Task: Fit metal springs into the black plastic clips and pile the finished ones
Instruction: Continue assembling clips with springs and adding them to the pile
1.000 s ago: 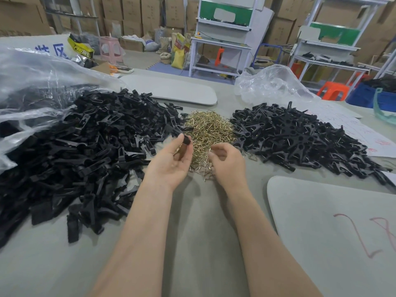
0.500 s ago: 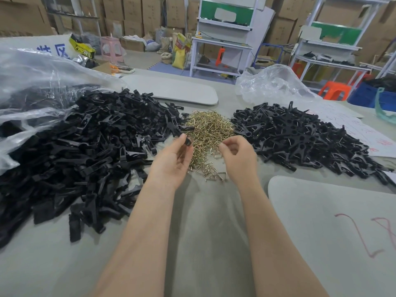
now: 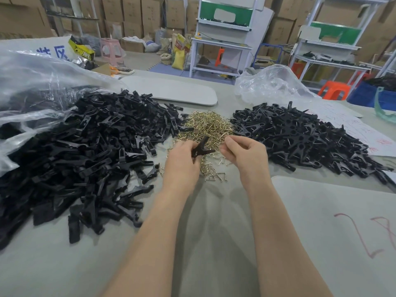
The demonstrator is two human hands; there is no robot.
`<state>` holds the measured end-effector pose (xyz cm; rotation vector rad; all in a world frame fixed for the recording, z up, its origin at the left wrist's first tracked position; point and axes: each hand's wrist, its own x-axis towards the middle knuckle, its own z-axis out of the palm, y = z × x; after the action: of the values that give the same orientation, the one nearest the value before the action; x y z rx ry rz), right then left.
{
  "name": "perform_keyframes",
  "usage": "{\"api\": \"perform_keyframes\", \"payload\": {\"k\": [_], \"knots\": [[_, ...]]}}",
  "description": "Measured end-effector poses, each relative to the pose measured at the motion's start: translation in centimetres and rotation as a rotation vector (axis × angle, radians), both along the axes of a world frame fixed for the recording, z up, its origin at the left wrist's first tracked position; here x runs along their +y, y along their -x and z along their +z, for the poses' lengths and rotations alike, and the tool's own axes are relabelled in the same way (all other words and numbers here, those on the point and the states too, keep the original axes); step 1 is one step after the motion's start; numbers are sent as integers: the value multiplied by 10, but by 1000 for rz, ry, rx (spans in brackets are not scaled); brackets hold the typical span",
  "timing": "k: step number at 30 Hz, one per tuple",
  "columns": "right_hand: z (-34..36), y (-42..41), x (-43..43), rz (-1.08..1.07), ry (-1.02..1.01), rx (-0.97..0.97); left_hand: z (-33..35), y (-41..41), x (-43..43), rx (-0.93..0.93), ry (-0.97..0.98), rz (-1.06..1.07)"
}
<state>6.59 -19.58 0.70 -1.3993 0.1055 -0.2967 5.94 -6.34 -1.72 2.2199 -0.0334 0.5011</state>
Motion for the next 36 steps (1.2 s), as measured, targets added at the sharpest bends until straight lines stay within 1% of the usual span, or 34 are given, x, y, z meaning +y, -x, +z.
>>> {"api": "perform_keyframes", "payload": {"k": [2,4,6,11,18,20,22,23,25,27,30,32,34,36], "knots": [[1,1,1,-15,85,-12,0,0,-1,-32,-44,-25],[0,2,2,-30,229,8,0,1,-2,-48,-80,-43],[-1,2,4,-32,294,25,2,2,-3,-55,-95,-46],[-1,4,12,-22,295,95,2,2,-4,-67,-120,-54],[-5,4,16,-79,319,75,2,3,-4,-75,-135,-40],[-5,3,17,-60,349,75,3,4,-3,-84,-146,-36],[-3,3,11,32,379,143,5,4,0,-81,-151,-66],[-1,4,7,116,357,200,6,5,2,-75,-147,-107],[3,4,-5,311,223,307,8,5,6,-65,-119,-220],[4,5,-16,440,86,348,11,7,8,-52,-74,-306],[1,7,-21,538,5,370,13,9,8,-38,-29,-369],[-1,8,-21,605,-32,421,14,11,8,-34,-4,-399],[-4,8,-21,699,-82,447,16,12,8,-60,-16,-419],[-5,8,-19,754,-165,412,17,12,8,-117,-33,-419]]}}
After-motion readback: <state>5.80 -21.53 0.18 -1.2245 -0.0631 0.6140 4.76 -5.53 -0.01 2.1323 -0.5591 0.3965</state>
